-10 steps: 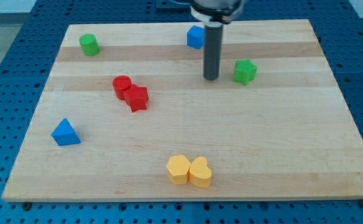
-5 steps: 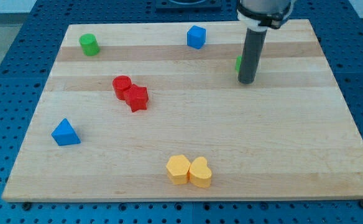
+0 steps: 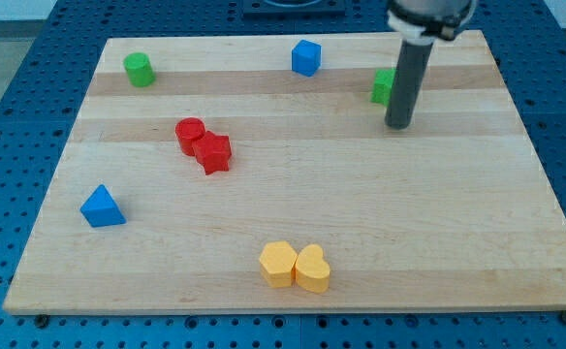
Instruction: Push the green star to the top right side of the board
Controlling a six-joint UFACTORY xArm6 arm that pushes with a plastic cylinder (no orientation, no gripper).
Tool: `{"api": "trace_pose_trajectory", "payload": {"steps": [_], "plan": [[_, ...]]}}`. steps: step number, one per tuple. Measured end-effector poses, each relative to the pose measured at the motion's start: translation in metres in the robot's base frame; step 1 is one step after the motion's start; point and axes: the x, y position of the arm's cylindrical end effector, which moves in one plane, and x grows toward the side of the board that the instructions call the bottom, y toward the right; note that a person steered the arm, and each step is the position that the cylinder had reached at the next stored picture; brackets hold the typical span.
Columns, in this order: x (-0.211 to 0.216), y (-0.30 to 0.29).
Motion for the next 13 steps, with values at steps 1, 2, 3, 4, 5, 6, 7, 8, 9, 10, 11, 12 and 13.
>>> {"api": "trace_pose_trajectory", "payload": {"steps": [1,2,3,4,5,6,7,8,9,10,11,12,13], "plan": [[0.007,-0.020],[0.005,-0.024],[-0.043,-0.011],[-0.077,-0.006],[-0.092,-0.001],[-0.101,0.011],[-0.107,0.038],[-0.107,0.048],[-0.107,0.061],[-0.107,0.071],[-0.107,0.072],[-0.104,0.070],[-0.073,0.035]]}}
